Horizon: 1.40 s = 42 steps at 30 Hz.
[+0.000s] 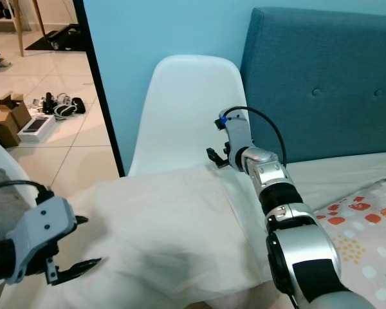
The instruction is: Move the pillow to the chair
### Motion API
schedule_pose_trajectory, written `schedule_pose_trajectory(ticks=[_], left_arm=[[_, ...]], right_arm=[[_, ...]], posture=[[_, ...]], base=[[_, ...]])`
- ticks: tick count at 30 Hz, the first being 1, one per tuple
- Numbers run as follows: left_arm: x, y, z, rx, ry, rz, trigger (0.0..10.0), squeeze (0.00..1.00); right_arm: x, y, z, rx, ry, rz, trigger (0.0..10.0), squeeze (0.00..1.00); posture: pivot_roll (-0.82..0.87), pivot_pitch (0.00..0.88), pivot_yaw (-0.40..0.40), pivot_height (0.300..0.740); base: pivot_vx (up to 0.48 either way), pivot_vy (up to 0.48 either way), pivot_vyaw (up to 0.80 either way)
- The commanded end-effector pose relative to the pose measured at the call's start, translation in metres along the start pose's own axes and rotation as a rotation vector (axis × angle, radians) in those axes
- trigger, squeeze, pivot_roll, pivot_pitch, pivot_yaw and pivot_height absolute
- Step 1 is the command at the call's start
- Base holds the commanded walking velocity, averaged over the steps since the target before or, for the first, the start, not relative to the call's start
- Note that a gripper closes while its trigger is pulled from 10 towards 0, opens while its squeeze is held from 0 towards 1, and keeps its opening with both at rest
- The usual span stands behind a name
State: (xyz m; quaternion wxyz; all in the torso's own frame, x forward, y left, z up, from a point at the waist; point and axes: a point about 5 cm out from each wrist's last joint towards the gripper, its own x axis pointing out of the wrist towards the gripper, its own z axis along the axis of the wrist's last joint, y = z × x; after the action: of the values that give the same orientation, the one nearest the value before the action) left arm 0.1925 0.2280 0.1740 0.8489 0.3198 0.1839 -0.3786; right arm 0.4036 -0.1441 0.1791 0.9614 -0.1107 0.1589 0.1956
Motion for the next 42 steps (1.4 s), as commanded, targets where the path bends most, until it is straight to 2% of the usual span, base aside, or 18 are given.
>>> schedule_pose_trajectory(ticks=[1, 2, 3, 4, 5, 6, 7, 11, 16, 17, 19, 22, 26, 27, 28, 29, 34, 42], left_arm=[[0.009, -0.003, -0.014, 0.019, 0.063, 0.000, 10.0, 1.00], [0.009, -0.003, -0.014, 0.019, 0.063, 0.000, 10.0, 1.00], [0.017, -0.004, -0.021, 0.021, 0.074, 0.019, 10.0, 1.00], [0.017, -0.004, -0.021, 0.021, 0.074, 0.019, 10.0, 1.00], [0.026, -0.006, -0.027, 0.013, 0.075, 0.029, 10.0, 1.00], [0.026, -0.006, -0.027, 0.013, 0.075, 0.029, 10.0, 1.00], [0.034, -0.010, -0.031, -0.012, 0.061, 0.024, 10.0, 1.00], [0.045, -0.015, -0.040, -0.056, 0.057, -0.001, 10.0, 1.00], [0.056, -0.010, -0.054, -0.088, 0.077, 0.043, 10.0, 1.00], [0.058, -0.012, -0.059, -0.077, 0.101, 0.036, 10.0, 0.00], [0.063, -0.013, -0.068, -0.055, 0.135, 0.032, 10.0, 0.00], [0.066, -0.013, -0.070, -0.033, 0.148, 0.041, 10.0, 0.00], [0.078, -0.013, -0.072, 0.029, 0.159, 0.069, 10.0, 0.00], [0.080, -0.015, -0.073, 0.041, 0.165, 0.063, 8.5, 0.00], [0.082, -0.016, -0.074, 0.051, 0.169, 0.060, 8.5, 0.00], [0.083, -0.017, -0.075, 0.038, 0.166, 0.061, 0.0, 0.00], [0.086, -0.022, -0.081, 0.034, 0.181, 0.055, 0.0, 0.00], [0.089, -0.019, -0.086, 0.059, 0.191, 0.082, 0.0, 0.00]], right_arm=[[0.000, 0.000, -0.003, -0.010, 0.019, 0.003, 10.0, 0.00], [0.000, 0.000, -0.003, -0.010, 0.019, 0.003, 10.0, 0.00], [0.000, 0.001, -0.002, -0.010, 0.018, 0.004, 10.0, 0.00], [0.000, 0.001, -0.002, -0.010, 0.018, 0.004, 10.0, 0.00], [0.000, 0.002, -0.002, -0.011, 0.017, 0.007, 10.0, 0.00], [0.000, 0.002, -0.002, -0.011, 0.017, 0.007, 10.0, 0.00], [0.000, 0.002, -0.001, -0.012, 0.016, 0.010, 10.0, 0.00], [0.000, 0.002, 0.001, -0.013, 0.015, 0.014, 10.0, 0.00], [-0.001, 0.001, 0.003, -0.009, 0.011, 0.012, 10.0, 0.00], [-0.001, 0.001, 0.004, -0.008, 0.010, 0.012, 10.0, 0.00], [-0.002, 0.001, 0.004, -0.006, 0.009, 0.012, 10.0, 0.00], [-0.002, 0.001, 0.003, -0.005, 0.009, 0.013, 10.0, 0.00], [-0.004, 0.000, 0.005, 0.000, 0.005, 0.014, 10.0, 0.00], [-0.005, 0.000, 0.006, 0.002, 0.002, 0.011, 10.0, 0.00], [-0.005, -0.001, 0.007, 0.003, 0.000, 0.010, 10.0, 0.00], [-0.005, -0.001, 0.008, 0.004, -0.003, 0.008, 10.0, 0.00], [-0.006, -0.002, 0.012, 0.010, -0.015, 0.004, 10.0, 0.00], [-0.008, -0.002, 0.017, 0.015, -0.030, 0.000, 10.0, 0.00]], posture=[[0.11, 0.000, -0.108, 0.564], [0.11, 0.000, -0.108, 0.564], [0.11, 0.000, -0.108, 0.564], [0.11, 0.000, -0.108, 0.564], [0.10, 0.000, -0.110, 0.564], [0.10, 0.000, -0.110, 0.564], [0.10, 0.000, -0.108, 0.564], [0.10, 0.000, -0.108, 0.564], [0.09, 0.000, -0.106, 0.564], [0.08, 0.000, -0.107, 0.564], [0.08, 0.000, -0.106, 0.564], [0.08, 0.000, -0.104, 0.564], [0.07, 0.000, -0.104, 0.564], [0.07, 0.000, -0.104, 0.564], [0.07, 0.000, -0.104, 0.564], [0.07, 0.000, -0.104, 0.564], [0.06, 0.000, -0.106, 0.564], [0.07, 0.000, -0.105, 0.564]], base=[[0.000, 0.000, 0.00], [0.000, 0.000, 0.00], [0.000, 0.000, 0.00], [0.000, 0.000, 0.00], [0.000, 0.000, 0.00], [0.000, 0.000, 0.00], [0.000, 0.000, 0.00], [0.000, 0.000, 0.00], [0.000, 0.000, 0.00], [0.000, 0.000, 0.00], [0.000, 0.000, 0.00], [0.000, 0.000, 0.00], [0.000, 0.000, 0.00], [0.000, 0.000, 0.00], [0.000, 0.000, 0.00], [0.000, 0.000, 0.00], [0.000, 0.000, 0.00], [0.000, 0.000, 0.00]])
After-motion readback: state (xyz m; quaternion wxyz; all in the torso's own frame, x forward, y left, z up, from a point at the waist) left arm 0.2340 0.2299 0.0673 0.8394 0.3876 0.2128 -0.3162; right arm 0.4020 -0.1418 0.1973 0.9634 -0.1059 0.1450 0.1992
